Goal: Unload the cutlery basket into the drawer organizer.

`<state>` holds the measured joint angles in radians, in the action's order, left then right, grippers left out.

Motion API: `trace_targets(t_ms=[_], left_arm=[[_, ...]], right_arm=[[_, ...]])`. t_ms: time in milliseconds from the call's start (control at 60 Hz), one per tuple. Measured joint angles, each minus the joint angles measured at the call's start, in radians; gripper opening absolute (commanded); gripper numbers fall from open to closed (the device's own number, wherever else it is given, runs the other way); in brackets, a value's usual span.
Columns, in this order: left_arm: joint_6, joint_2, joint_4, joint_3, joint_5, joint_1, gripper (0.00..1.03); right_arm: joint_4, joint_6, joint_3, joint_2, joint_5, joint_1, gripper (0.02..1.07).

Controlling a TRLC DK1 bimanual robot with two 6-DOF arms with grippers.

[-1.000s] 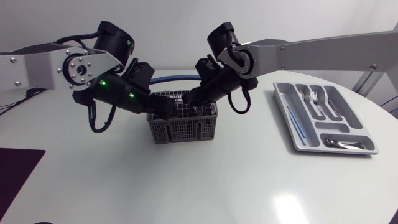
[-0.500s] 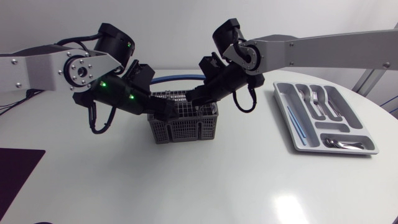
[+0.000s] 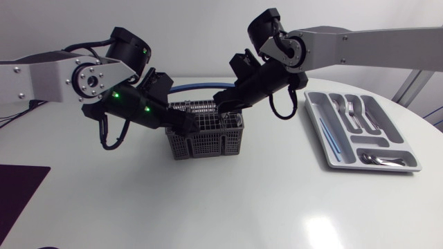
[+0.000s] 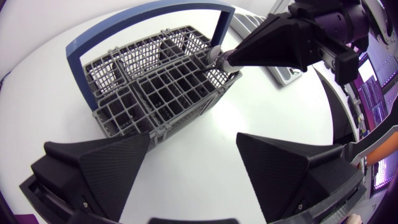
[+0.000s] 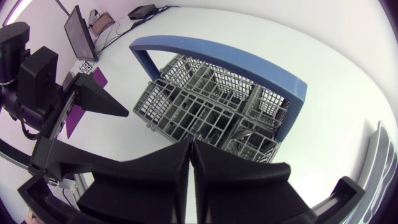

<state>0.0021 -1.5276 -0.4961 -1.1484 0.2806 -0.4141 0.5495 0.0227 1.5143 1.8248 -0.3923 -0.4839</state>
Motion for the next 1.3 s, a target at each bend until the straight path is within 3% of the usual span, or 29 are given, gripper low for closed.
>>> trace_targets(t_ms=[517,1300], left_arm=[[0.007,0.000,0.000,0.000,0.000,-0.001,0.97],[0.008,0.000,0.000,0.000,0.000,-0.013,0.97]], right_arm=[[0.129,0.000,0.080,-0.003,-0.006,-0.002,0.08],[0.211,-0.023,0.087,-0.111,-0.005,-0.019,0.08]])
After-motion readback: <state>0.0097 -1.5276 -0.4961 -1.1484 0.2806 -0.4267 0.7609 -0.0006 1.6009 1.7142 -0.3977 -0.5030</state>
